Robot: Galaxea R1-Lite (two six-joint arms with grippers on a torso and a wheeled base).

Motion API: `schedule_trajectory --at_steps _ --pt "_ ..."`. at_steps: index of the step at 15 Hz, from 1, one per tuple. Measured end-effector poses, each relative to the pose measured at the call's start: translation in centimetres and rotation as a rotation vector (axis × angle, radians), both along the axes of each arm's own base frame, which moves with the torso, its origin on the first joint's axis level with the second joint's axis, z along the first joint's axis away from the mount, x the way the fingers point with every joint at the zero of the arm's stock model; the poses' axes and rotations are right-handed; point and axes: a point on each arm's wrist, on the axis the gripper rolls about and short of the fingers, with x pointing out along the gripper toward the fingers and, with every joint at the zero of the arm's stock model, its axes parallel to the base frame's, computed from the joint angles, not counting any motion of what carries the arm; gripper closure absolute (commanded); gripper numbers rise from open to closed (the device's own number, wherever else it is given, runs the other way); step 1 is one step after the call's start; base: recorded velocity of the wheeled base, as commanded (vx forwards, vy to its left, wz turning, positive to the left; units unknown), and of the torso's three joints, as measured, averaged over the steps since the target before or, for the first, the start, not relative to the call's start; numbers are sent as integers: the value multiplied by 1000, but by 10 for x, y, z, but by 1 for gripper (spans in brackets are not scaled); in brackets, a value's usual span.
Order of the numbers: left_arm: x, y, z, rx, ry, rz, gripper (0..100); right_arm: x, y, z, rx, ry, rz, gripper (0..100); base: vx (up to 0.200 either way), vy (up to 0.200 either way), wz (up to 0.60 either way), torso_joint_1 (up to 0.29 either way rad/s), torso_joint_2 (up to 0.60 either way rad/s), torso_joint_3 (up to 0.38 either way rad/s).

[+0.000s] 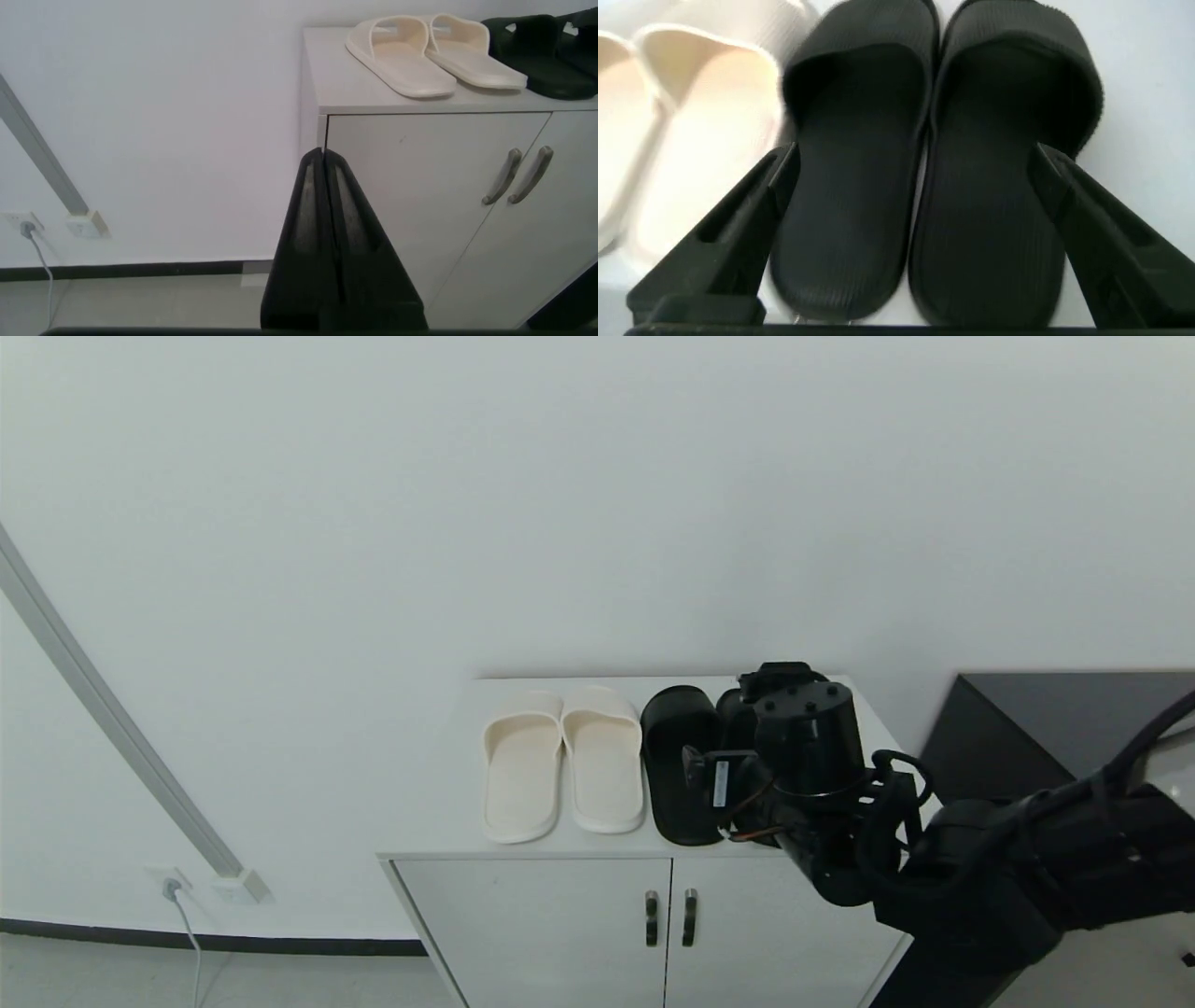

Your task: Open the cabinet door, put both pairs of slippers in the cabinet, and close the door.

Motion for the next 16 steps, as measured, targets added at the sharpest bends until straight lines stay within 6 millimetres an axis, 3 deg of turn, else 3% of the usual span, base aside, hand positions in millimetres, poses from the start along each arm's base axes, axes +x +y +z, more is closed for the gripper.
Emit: schedule_trajectory --at_steps 8,16 --pt "0 0 0 0 0 0 100 66 9 -20 -51 -35 -75 0 0 0 0 0 0 0" --pt "0 0 0 -2 0 0 100 103 15 -32 -52 -72 -104 0 0 0 0 0 0 0"
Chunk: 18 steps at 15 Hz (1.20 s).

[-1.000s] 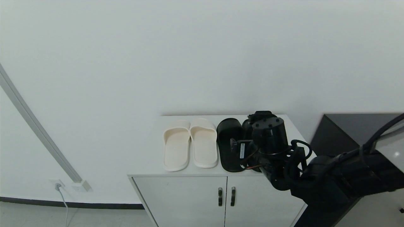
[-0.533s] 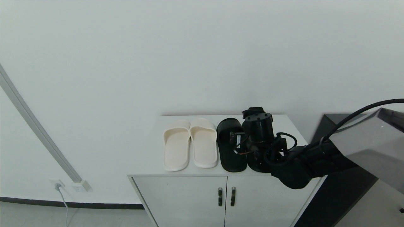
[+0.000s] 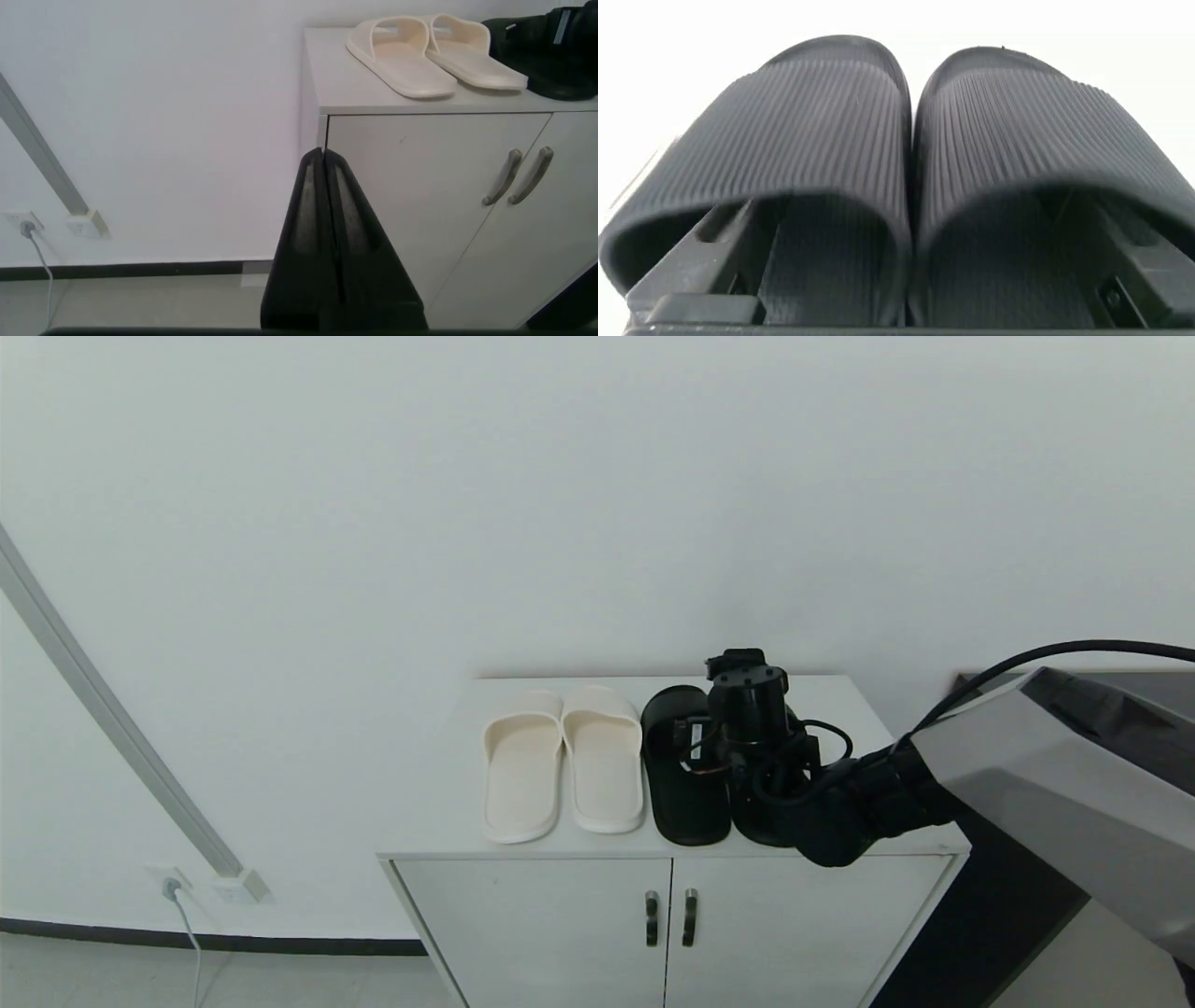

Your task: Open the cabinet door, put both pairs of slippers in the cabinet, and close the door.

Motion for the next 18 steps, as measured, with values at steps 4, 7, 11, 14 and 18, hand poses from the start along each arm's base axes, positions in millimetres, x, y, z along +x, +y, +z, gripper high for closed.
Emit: schedule_trajectory --at_steps 4,7,11,14,18 --pt "0 0 0 -1 0 0 100 5 2 -4 -12 -9 1 100 0 0 0 0 0 0" --pt "0 0 0 -1 0 0 100 5 3 -4 -7 -16 1 100 0 0 0 0 0 0" --pt "0 0 0 -1 0 0 100 -6 -6 10 -15 -25 2 100 0 0 0 0 0 0" --pt "0 0 0 -1 0 0 100 -31 -21 20 -20 -15 36 100 0 0 0 0 0 0" --pt "0 0 0 -1 0 0 100 -85 -46 20 -13 26 201 100 0 0 0 0 0 0"
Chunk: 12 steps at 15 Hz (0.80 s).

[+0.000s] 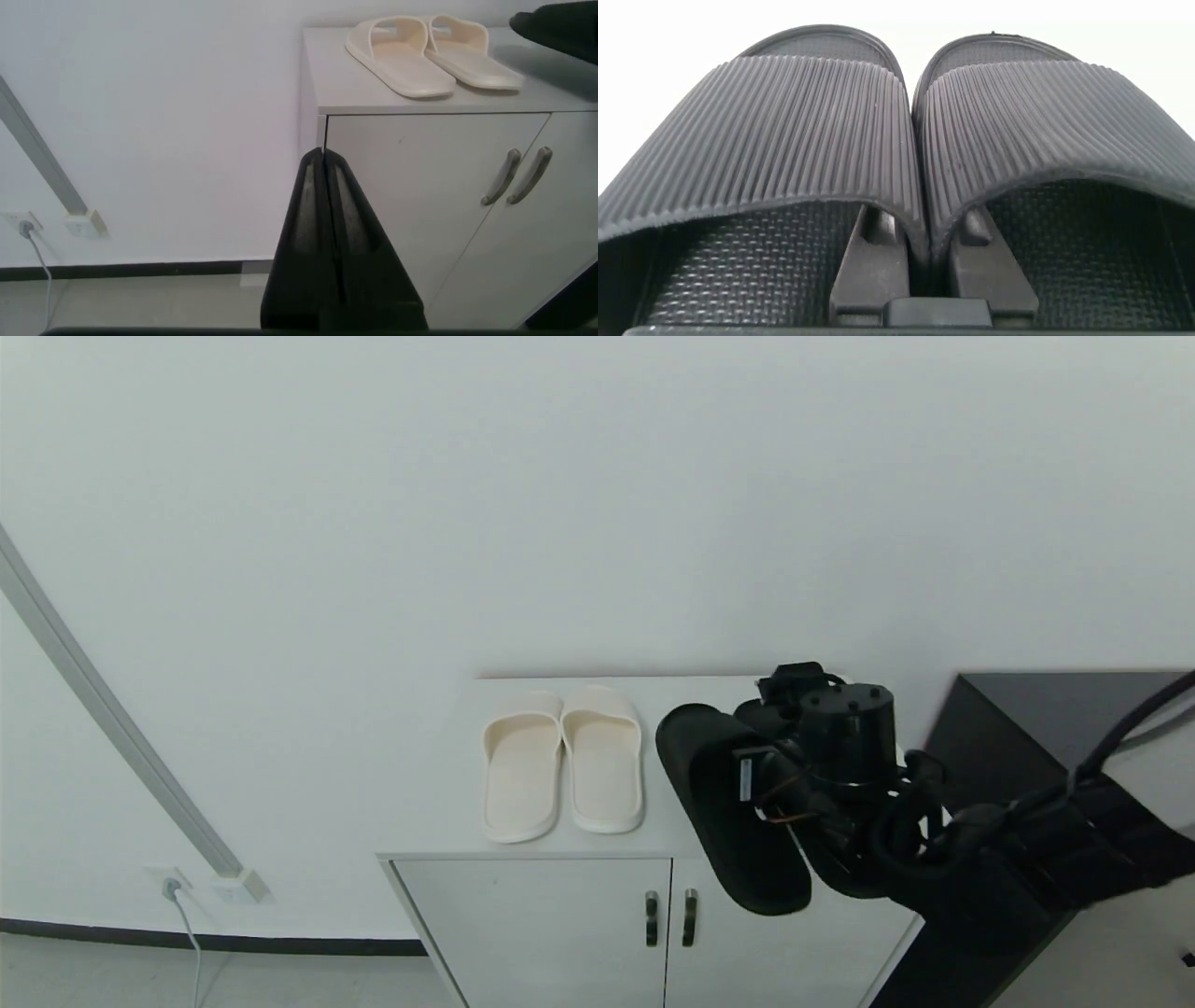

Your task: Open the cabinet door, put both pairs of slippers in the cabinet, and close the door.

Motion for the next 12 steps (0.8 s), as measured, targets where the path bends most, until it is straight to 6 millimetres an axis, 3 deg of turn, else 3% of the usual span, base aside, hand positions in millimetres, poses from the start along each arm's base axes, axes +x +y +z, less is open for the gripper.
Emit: schedule_trajectory --at_steps 3,6,12 --pt "0 0 0 0 0 0 100 -44 -19 6 51 24 253 100 0 0 0 0 0 0" --pt "0 0 0 0 0 0 100 -74 -26 12 23 5 392 100 0 0 0 0 0 0" --pt "0 0 0 -1 0 0 100 -101 -25 11 11 6 470 100 0 0 0 0 0 0"
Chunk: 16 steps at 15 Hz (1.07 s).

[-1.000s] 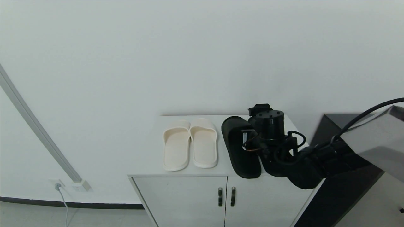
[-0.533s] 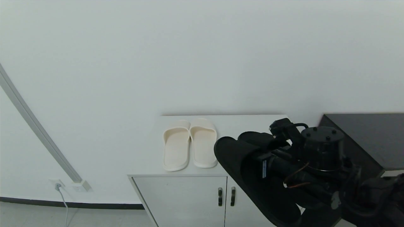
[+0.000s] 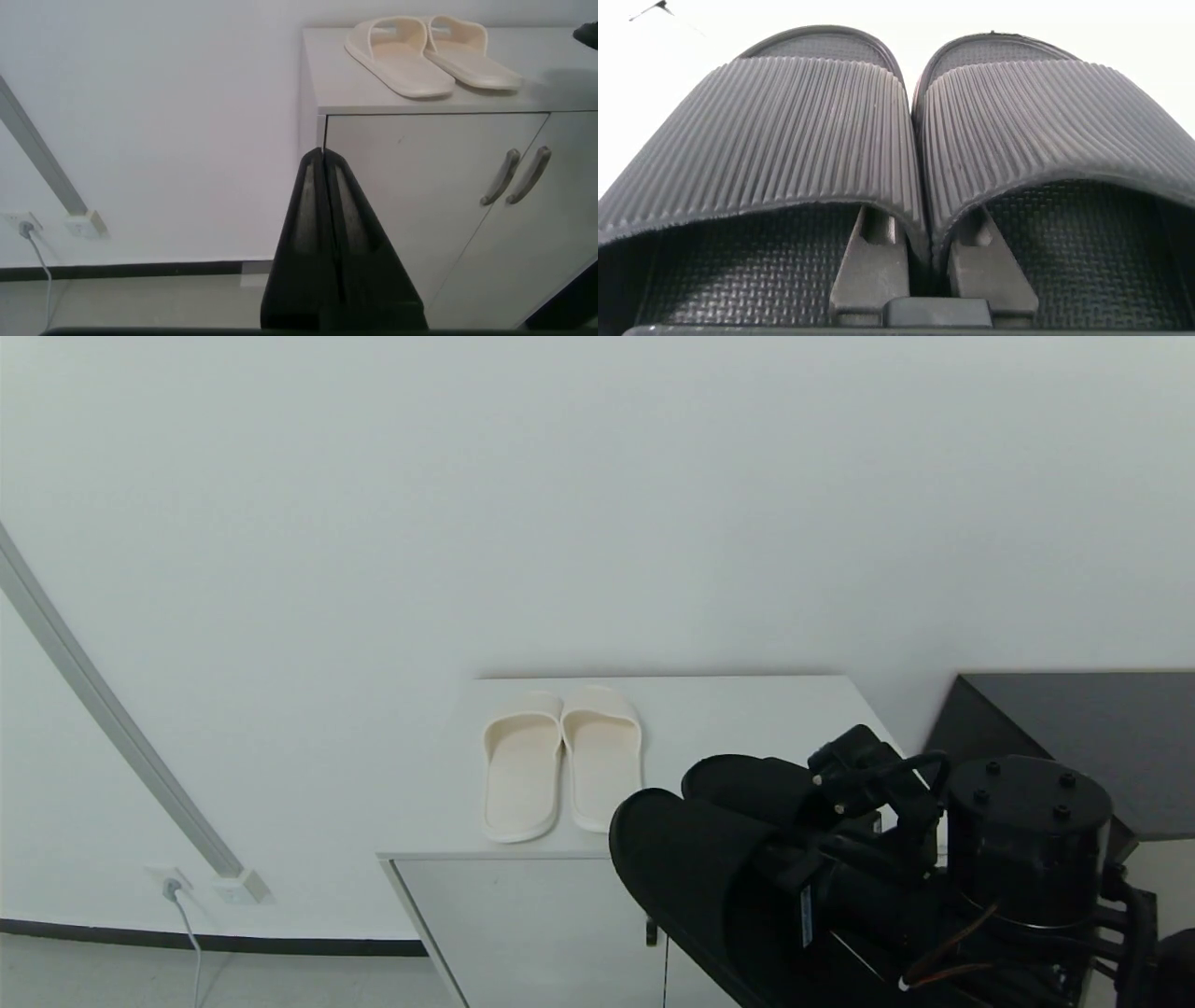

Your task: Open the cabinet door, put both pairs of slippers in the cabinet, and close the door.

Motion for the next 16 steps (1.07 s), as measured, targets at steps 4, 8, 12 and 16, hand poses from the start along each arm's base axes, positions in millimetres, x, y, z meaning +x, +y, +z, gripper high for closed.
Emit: schedule_trajectory --at_steps 4,8,12,16 --pt "0 0 0 0 0 0 100 -7 0 1 -1 -6 31 100 -100 0 0 4 1 4" --pt "0 0 0 0 1 0 100 -10 0 2 0 -7 37 100 -200 0 0 -1 2 2" --pt "0 0 0 0 0 0 100 -11 -2 0 -5 1 46 100 -50 0 0 -1 1 -1" --pt "0 0 0 -1 1 0 100 -13 -4 -2 -9 5 46 100 0 0 0 0 0 0"
